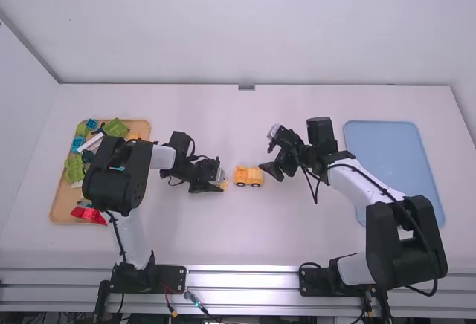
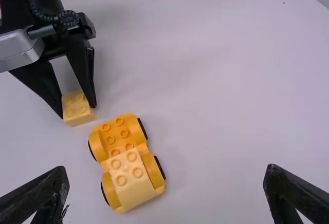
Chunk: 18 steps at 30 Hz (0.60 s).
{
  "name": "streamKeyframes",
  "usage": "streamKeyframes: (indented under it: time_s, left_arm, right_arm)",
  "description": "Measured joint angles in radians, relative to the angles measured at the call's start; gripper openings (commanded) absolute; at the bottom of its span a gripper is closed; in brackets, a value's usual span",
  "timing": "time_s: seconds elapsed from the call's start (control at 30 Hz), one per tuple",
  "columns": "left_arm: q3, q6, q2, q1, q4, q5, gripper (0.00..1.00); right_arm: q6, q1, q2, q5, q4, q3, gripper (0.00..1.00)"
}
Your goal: Assemble lego blocks to make yellow taxi
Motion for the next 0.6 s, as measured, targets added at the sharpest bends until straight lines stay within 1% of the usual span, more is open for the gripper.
streamKeyframes:
  time_s: [0.03,0.27,0.37,0.5,0.6]
  left_arm:
    - [0.0,0.0,0.0,0.0,0.0,0.0,0.32]
    - [0.0,-0.005,0.0,0.0,0.015,0.001,0.28]
    - [0.005,-0.053,0.0,0.0,0.013,-0.002,0.26]
    - [0.044,-0.137,0.0,0.0,0.012,-0.013,0.26]
    - [0.09,-0.181,0.0,0.0,-0.006,-0.016,0.28]
  right_arm:
    - [0.0,0.0,0.0,0.0,0.0,0.0,0.99]
    - [-0.002,0.0,0.0,0.0,0.0,0.0,0.99]
    - [-0.011,0.0,0.0,0.0,0.002,0.0,0.99]
    - [-0.023,0.0,0.007,-0.002,0.092,-0.024,0.99]
    - [-0.032,0.0,0.05,-0.023,0.15,-0.045,0.99]
